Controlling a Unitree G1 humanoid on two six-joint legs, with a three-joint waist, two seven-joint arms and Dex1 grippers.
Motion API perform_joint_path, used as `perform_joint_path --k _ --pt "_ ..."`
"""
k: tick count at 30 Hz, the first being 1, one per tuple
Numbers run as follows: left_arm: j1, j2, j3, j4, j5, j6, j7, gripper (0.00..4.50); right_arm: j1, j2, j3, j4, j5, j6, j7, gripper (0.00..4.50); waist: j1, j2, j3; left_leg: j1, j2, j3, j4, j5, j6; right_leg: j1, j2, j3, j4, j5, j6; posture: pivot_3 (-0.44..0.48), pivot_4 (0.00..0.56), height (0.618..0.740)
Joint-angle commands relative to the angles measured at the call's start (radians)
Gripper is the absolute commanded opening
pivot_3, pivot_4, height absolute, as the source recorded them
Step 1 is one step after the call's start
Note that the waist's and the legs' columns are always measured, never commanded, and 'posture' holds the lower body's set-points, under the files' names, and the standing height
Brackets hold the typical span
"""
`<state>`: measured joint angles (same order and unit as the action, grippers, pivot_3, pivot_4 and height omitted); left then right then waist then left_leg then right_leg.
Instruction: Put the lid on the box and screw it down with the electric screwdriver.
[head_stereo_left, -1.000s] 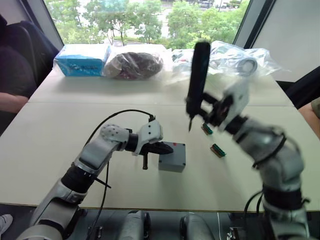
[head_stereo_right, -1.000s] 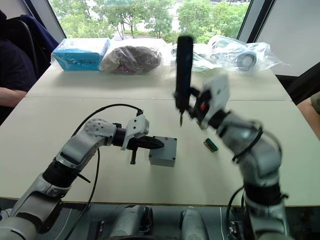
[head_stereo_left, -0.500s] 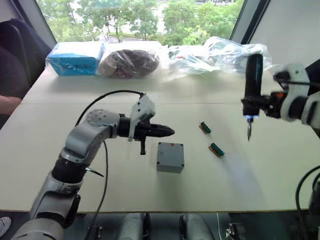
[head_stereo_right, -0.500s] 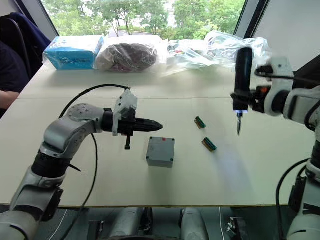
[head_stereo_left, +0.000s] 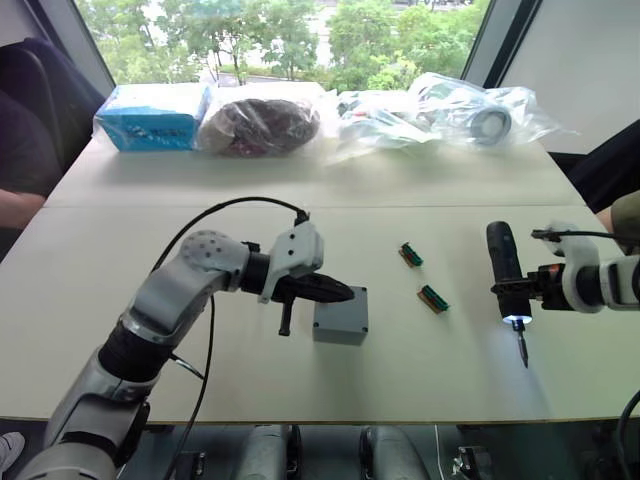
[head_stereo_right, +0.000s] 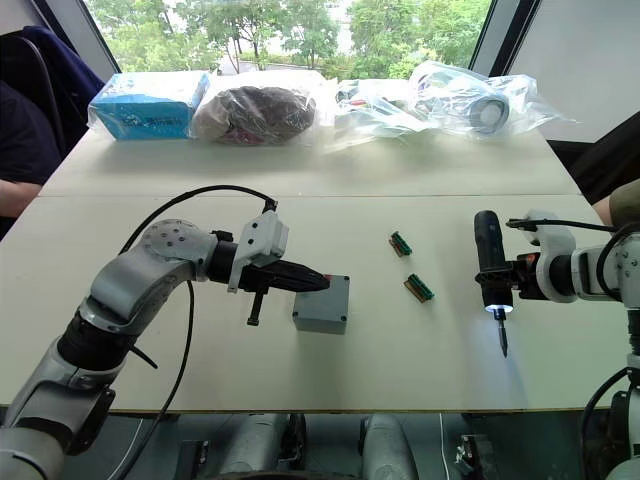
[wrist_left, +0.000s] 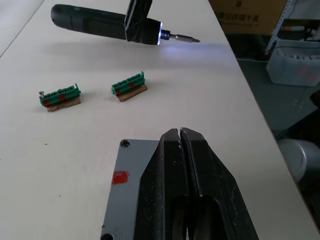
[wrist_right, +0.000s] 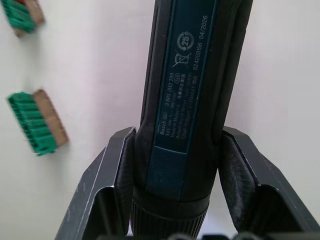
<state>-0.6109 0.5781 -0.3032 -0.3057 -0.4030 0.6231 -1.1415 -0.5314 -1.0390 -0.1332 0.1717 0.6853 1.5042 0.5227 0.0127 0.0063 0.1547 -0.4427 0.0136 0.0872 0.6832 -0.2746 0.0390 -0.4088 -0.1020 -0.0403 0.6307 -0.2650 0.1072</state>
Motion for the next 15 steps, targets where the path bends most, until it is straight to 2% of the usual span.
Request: perform_joint_path --k 1,3,4,6,8,10,13,15 --pt "-0.004 0.006 0.007 -0.023 0.004 -0.015 0.009 0.0 -0.024 -0.021 0.017 0.005 -0.043 -0.058 0.038 1.89 0.0 0.0 0.0 0.0 0.0 0.0 0.0 0.0 0.0 0.0 0.0 0.0 0.0 0.0 0.0 0.0 0.15 0.74" --pt "-0.004 0.01 0.009 -0.016 0.005 -0.018 0.008 0.0 -0.018 -0.02 0.037 0.007 -0.062 -0.072 0.048 1.89 -0.001 0.0 0.0 0.0 0.0 0.0 0.0 0.001 -0.001 0.0 0.0 0.0 0.0 0.0 0.0 0.0 0.15 0.74" --pt "-0.004 0.013 0.011 -0.012 0.005 -0.019 0.008 0.0 -0.016 -0.018 0.042 0.009 -0.07 -0.079 0.053 2.38 -0.001 0.0 0.0 0.0 0.0 0.0 0.0 0.001 -0.002 0.0 0.0 0.0 0.0 0.0 0.0 0.0 0.15 0.74" --pt "-0.004 0.018 0.018 -0.007 0.004 -0.02 0.008 0.0 -0.009 -0.02 0.052 0.008 -0.086 -0.091 0.063 2.94 0.0 0.0 0.0 0.0 0.0 0.0 0.0 0.002 -0.003 0.0 0.001 0.0 0.0 0.0 0.0 0.0 0.15 0.74" --pt "-0.004 0.024 0.025 -0.001 0.003 -0.021 0.01 0.0 -0.001 -0.023 0.055 0.003 -0.098 -0.097 0.073 3.77 0.0 0.0 0.0 0.0 0.0 0.0 0.0 0.002 -0.003 0.0 0.001 0.0 0.0 0.0 0.0 0.0 0.15 0.74" --pt "-0.005 0.033 0.035 0.004 0.002 -0.02 0.012 0.0 0.007 -0.029 0.055 -0.011 -0.107 -0.101 0.082 4.38 0.0 0.0 0.0 0.0 0.0 0.0 0.0 0.002 -0.003 0.001 0.001 0.0 0.0 0.0 0.0 0.0 0.15 0.74" --pt "-0.011 0.046 0.081 0.013 -0.029 0.001 0.019 0.0 0.017 -0.049 0.042 -0.049 -0.122 -0.125 0.094 4.48 0.0 0.0 0.0 0.0 0.0 -0.001 0.0 0.002 -0.004 0.001 0.001 0.0 0.0 0.0 0.0 0.0 0.15 0.74" --pt "-0.029 0.052 0.155 0.033 -0.083 0.042 0.033 0.0 -0.017 -0.069 0.002 -0.093 -0.104 -0.142 0.121 4.48 -0.001 0.0 0.0 0.0 0.0 -0.001 0.0 0.002 -0.004 0.001 0.001 0.0 0.0 0.0 0.0 0.0 0.15 0.74"
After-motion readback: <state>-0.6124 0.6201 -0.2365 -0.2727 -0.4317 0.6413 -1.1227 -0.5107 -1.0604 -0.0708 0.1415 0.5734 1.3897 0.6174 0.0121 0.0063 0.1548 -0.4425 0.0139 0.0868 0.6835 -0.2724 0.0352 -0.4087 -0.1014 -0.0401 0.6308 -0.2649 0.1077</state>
